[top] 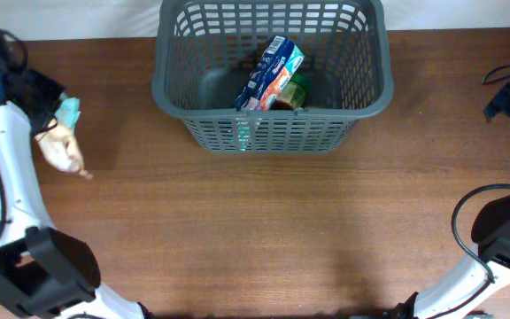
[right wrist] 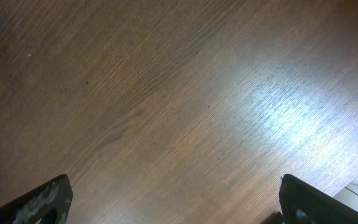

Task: Pack container
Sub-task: 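Lift both packets with the left gripper and swing toward the basket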

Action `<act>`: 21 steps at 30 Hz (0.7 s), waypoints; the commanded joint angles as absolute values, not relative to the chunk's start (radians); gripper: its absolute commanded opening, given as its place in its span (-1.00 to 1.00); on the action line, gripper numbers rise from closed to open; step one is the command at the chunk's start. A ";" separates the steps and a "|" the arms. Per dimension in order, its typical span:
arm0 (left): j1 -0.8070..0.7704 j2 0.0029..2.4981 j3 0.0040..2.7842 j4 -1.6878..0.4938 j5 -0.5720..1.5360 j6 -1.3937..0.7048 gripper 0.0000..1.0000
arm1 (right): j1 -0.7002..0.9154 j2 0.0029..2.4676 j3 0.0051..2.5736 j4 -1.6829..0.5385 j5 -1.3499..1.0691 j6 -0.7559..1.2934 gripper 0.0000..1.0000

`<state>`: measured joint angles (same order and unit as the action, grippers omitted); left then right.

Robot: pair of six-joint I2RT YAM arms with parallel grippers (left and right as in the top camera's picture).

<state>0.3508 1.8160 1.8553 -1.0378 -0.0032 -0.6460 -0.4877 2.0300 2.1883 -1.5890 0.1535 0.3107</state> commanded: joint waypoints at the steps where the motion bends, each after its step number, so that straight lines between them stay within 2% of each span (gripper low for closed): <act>1: 0.284 1.690 1.900 -1.003 -0.022 -0.596 -0.97 | -0.491 2.020 2.182 -1.589 0.169 0.316 0.98; 16: 0.084 1.573 2.182 -1.000 -0.056 -0.551 -0.96 | -0.491 2.020 2.182 -1.589 0.169 0.316 0.98; 21: -0.032 1.572 2.236 -0.987 -0.058 -0.518 -0.96 | -0.491 2.020 2.182 -1.589 0.169 0.316 0.98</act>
<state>0.0296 1.5997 2.1933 -1.0138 -0.0444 -0.5739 -0.4877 2.0300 2.1883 -1.5890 0.1535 0.3107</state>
